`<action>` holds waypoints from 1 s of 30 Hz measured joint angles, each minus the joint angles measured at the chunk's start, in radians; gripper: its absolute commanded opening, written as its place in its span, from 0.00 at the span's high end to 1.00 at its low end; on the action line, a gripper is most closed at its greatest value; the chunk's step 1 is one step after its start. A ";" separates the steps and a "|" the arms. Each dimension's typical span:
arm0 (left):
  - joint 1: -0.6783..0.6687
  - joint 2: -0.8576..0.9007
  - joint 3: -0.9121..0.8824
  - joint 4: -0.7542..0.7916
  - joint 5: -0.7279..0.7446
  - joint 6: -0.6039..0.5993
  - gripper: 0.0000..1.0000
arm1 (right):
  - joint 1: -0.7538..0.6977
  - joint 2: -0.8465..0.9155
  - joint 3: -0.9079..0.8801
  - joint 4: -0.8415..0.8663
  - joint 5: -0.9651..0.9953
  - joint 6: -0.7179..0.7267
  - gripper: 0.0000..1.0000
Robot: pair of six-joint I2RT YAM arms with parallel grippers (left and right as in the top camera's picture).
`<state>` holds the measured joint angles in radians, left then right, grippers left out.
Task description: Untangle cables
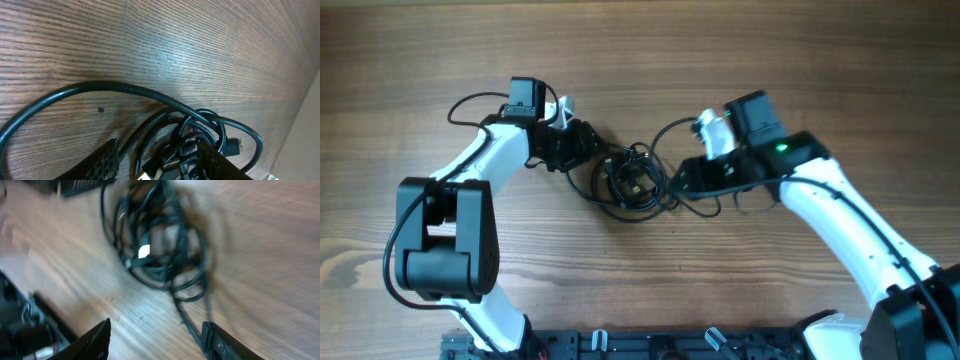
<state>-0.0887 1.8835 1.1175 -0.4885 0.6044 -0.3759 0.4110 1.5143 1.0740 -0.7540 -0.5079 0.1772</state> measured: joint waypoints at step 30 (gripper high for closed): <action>-0.272 0.000 0.000 0.052 -0.325 -0.173 0.61 | 0.267 0.252 -0.024 0.111 0.369 0.063 0.73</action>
<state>-0.3603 1.8835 1.1175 -0.4366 0.2790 -0.5488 0.6785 1.7660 1.0504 -0.6434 -0.1390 0.2398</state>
